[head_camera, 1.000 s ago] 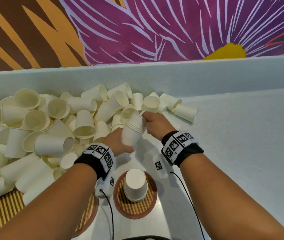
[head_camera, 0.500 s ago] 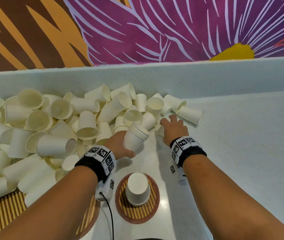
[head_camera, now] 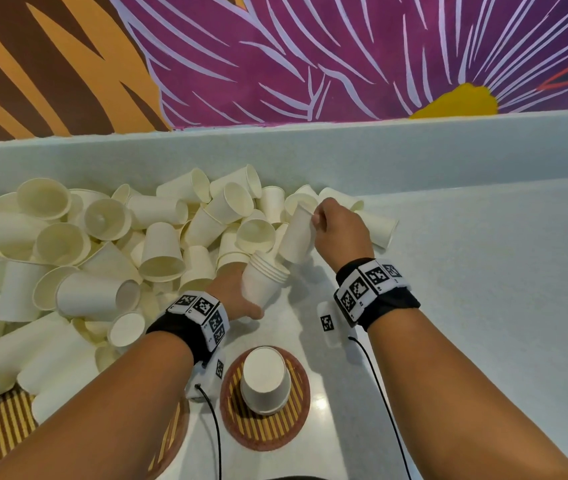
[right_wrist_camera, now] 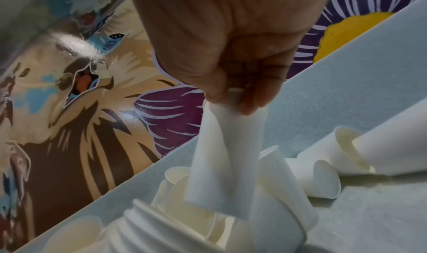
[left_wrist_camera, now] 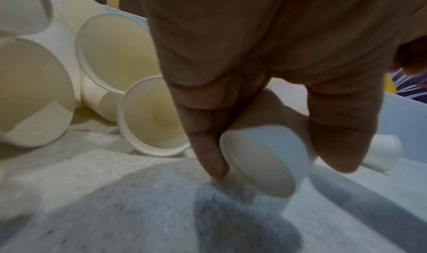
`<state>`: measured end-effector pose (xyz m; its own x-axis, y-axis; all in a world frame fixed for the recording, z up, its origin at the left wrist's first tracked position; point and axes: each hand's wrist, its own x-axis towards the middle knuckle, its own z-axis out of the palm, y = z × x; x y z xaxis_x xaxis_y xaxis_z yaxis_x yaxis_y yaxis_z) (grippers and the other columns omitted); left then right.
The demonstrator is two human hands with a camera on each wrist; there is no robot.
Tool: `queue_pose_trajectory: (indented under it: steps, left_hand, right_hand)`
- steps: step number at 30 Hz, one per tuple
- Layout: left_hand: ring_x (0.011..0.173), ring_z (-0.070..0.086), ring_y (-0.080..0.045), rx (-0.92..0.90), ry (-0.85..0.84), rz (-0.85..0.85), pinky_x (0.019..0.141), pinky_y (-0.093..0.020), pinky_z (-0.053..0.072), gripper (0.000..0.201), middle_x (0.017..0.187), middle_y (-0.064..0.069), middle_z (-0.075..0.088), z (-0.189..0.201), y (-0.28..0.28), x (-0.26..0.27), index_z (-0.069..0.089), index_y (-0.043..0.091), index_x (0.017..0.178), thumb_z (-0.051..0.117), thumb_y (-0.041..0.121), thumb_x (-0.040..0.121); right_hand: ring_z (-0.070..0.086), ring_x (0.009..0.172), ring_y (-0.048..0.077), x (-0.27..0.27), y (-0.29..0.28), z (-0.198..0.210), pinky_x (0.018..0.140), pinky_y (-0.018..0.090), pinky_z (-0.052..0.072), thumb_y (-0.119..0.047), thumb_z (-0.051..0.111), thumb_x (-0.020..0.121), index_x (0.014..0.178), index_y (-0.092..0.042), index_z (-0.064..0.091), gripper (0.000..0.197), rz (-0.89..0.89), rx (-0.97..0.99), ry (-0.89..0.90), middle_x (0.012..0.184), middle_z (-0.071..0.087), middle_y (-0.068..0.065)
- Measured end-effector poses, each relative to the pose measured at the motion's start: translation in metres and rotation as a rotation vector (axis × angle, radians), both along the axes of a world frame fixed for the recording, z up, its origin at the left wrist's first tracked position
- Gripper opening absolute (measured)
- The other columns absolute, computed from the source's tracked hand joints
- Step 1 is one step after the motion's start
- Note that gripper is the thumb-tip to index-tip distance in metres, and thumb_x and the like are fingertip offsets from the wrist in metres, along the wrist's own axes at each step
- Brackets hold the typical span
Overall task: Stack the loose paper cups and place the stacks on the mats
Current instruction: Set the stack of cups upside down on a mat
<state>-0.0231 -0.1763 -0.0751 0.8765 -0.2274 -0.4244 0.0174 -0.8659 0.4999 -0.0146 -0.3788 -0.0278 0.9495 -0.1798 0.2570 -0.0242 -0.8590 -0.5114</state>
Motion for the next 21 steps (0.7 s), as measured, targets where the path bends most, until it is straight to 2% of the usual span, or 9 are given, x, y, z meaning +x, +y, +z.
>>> queue_pose_trajectory:
  steps: [2, 6, 8, 9, 11, 13, 17, 19, 21]
  left_hand:
    - [0.099, 0.053, -0.020, -0.018, -0.012, -0.005, 0.079, -0.031, 0.040, 0.070, 0.106, 0.000, 0.052, -0.001, -0.001, 0.000, 0.046, 0.016, 0.119, 0.085, 0.030, 0.063]
    - [0.094, 0.059, -0.022, -0.116, -0.044, 0.026, 0.073, -0.030, 0.042, 0.054, 0.100, -0.003, 0.061, 0.001, -0.006, 0.002, 0.055, 0.016, 0.107, 0.086, 0.028, 0.064]
    - [0.092, 0.058, -0.021, -0.127, -0.052, 0.044, 0.073, -0.030, 0.042, 0.056, 0.101, -0.002, 0.061, 0.001, -0.006, 0.003, 0.054, 0.016, 0.108, 0.085, 0.030, 0.063]
    - [0.093, 0.058, -0.021, -0.124, -0.053, 0.050, 0.074, -0.030, 0.042, 0.058, 0.102, -0.002, 0.061, 0.000, -0.006, 0.004, 0.054, 0.017, 0.109, 0.086, 0.032, 0.063]
    - [0.094, 0.059, -0.021, -0.120, -0.056, 0.048, 0.075, -0.030, 0.042, 0.061, 0.102, -0.001, 0.061, -0.001, -0.005, 0.004, 0.053, 0.017, 0.110, 0.086, 0.034, 0.061]
    - [0.093, 0.059, -0.021, -0.113, -0.062, 0.037, 0.075, -0.031, 0.045, 0.061, 0.101, -0.001, 0.062, 0.000, -0.006, 0.004, 0.054, 0.017, 0.109, 0.086, 0.035, 0.061]
    - [0.094, 0.060, -0.021, -0.116, -0.069, 0.028, 0.079, -0.034, 0.050, 0.060, 0.100, -0.001, 0.062, -0.001, -0.009, 0.004, 0.056, 0.017, 0.108, 0.087, 0.033, 0.059]
    - [0.095, 0.059, -0.021, -0.101, -0.072, 0.024, 0.082, -0.036, 0.051, 0.064, 0.101, 0.000, 0.062, -0.001, -0.010, 0.005, 0.054, 0.017, 0.110, 0.087, 0.036, 0.058]
    - [0.096, 0.059, -0.021, -0.090, -0.073, 0.017, 0.083, -0.037, 0.051, 0.067, 0.103, 0.000, 0.062, -0.002, -0.010, 0.006, 0.054, 0.018, 0.111, 0.087, 0.039, 0.057]
  right_hand:
    - [0.055, 0.073, 0.027, -0.001, 0.004, 0.000, 0.066, 0.036, 0.046, -0.021, 0.045, 0.097, 0.093, -0.009, 0.054, 0.015, 0.044, 0.053, 0.013, 0.078, 0.061, 0.008]
    - [0.064, 0.070, 0.024, -0.006, 0.013, -0.005, 0.061, 0.028, 0.048, -0.021, 0.042, 0.097, 0.089, -0.012, 0.060, 0.022, 0.216, 0.366, 0.265, 0.082, 0.065, 0.004]
    - [0.061, 0.076, 0.022, -0.002, 0.006, -0.010, 0.071, 0.031, 0.048, -0.023, 0.041, 0.098, 0.092, -0.013, 0.064, 0.025, 0.136, 0.407, 0.236, 0.092, 0.068, 0.004]
    - [0.060, 0.084, 0.023, 0.003, -0.002, -0.013, 0.077, 0.032, 0.046, -0.021, 0.041, 0.097, 0.096, -0.012, 0.065, 0.026, 0.063, 0.347, 0.192, 0.099, 0.066, 0.007]
    - [0.056, 0.101, 0.028, 0.011, -0.024, -0.025, 0.089, 0.035, 0.045, -0.014, 0.044, 0.095, 0.108, -0.008, 0.065, 0.026, -0.094, 0.223, 0.171, 0.118, 0.056, 0.013]
    - [0.051, 0.116, 0.032, 0.016, -0.045, -0.040, 0.100, 0.036, 0.042, -0.007, 0.047, 0.092, 0.119, -0.006, 0.059, 0.030, -0.224, 0.227, 0.229, 0.136, 0.039, 0.015]
    - [0.051, 0.119, 0.036, 0.015, -0.066, -0.060, 0.103, 0.039, 0.043, -0.005, 0.048, 0.088, 0.130, -0.012, 0.051, 0.043, -0.461, 0.362, 0.296, 0.156, 0.005, 0.008]
    - [0.051, 0.118, 0.037, 0.016, -0.068, -0.062, 0.103, 0.039, 0.043, -0.005, 0.047, 0.088, 0.133, -0.013, 0.048, 0.045, -0.504, 0.415, 0.342, 0.157, 0.002, 0.007]
    - [0.050, 0.118, 0.038, 0.019, -0.070, -0.063, 0.103, 0.038, 0.042, -0.005, 0.046, 0.089, 0.136, -0.012, 0.046, 0.048, -0.508, 0.447, 0.393, 0.154, 0.009, 0.010]
